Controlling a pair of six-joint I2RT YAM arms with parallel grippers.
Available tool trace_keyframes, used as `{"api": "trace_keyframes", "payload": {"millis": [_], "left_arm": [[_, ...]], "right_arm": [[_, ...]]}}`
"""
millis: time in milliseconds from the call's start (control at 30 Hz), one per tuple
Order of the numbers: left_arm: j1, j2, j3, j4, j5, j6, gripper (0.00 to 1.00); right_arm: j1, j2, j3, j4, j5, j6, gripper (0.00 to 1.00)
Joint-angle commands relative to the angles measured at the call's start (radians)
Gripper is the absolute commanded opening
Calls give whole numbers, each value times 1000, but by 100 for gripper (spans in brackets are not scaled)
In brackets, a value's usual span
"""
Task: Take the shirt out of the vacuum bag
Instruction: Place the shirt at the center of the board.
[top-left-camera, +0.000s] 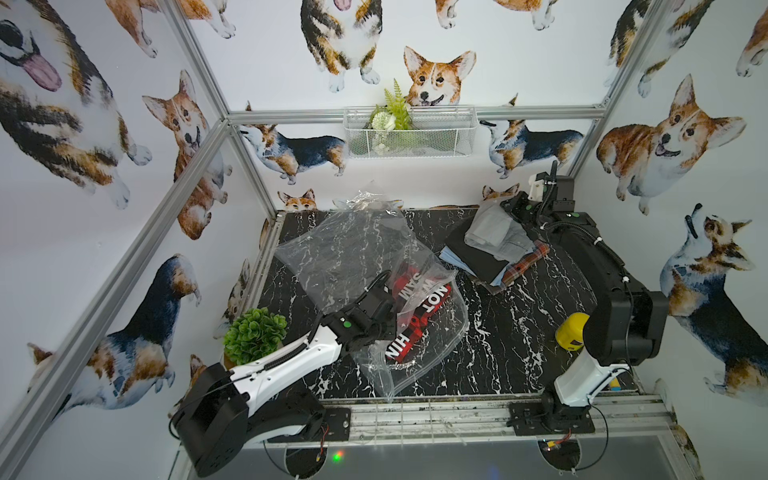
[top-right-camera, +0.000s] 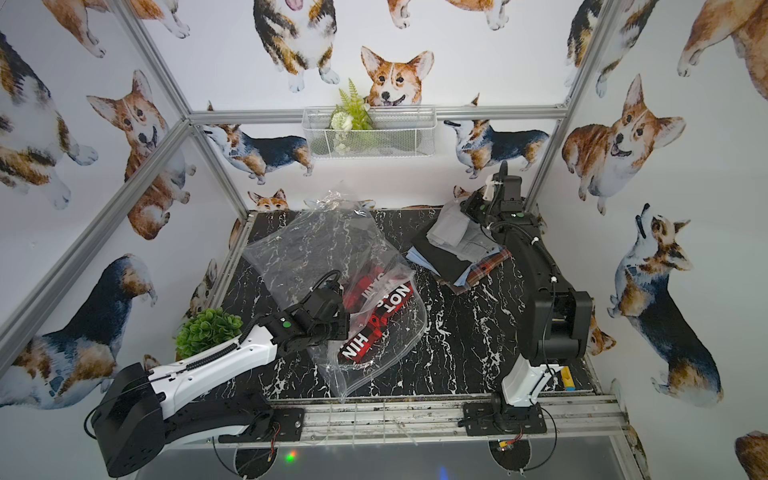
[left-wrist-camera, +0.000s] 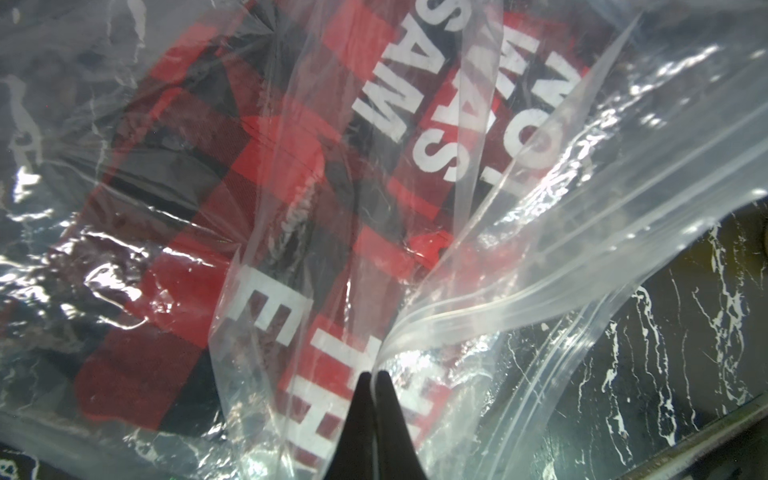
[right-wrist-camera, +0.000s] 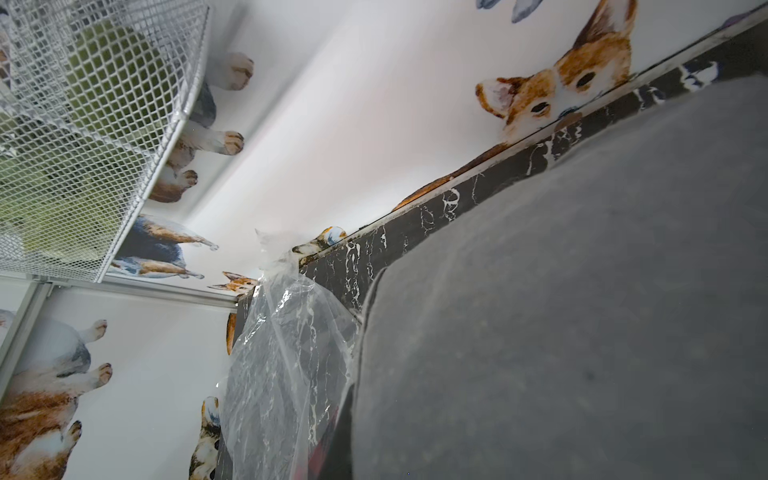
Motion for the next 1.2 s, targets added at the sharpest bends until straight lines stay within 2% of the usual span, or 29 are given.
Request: {"api": "trace_keyframes", "payload": {"millis": [0,100,233,667,700,800,900,933,1033,1167], "left_arm": [[1,11,3,-4,32,3,0],[1,12,3,-4,42,3,0],[1,10,4,-16,46,10,0],[1,12,-8,-33,68,25,0],[0,12,-8,-32,69,26,0],[0,8,-8,-32,71,27,0],[1,6,-7,-34,68,29,0],[1,6,-5,-36,68,29,0],[1,10,2,-36,70,28,0],[1,7,4,-36,66,27,2]], "right_arm": [[-22,-40,-124,143,7,51,0],[-23,-67,-241,191,36,50,0],[-45,-42,-347,290,-15,102,0],[-86,-16,-435,295,-31,83,0],[-92,-20,-440,286,-25,86,3],[-106,-33,-447,256,-9,95,35],[-107,-38,-441,233,-7,90,62],[-107,-36,-438,231,-13,91,67],[-108,-39,-428,222,-48,99,79],[-108,-92,-436,223,-48,109,83]]}}
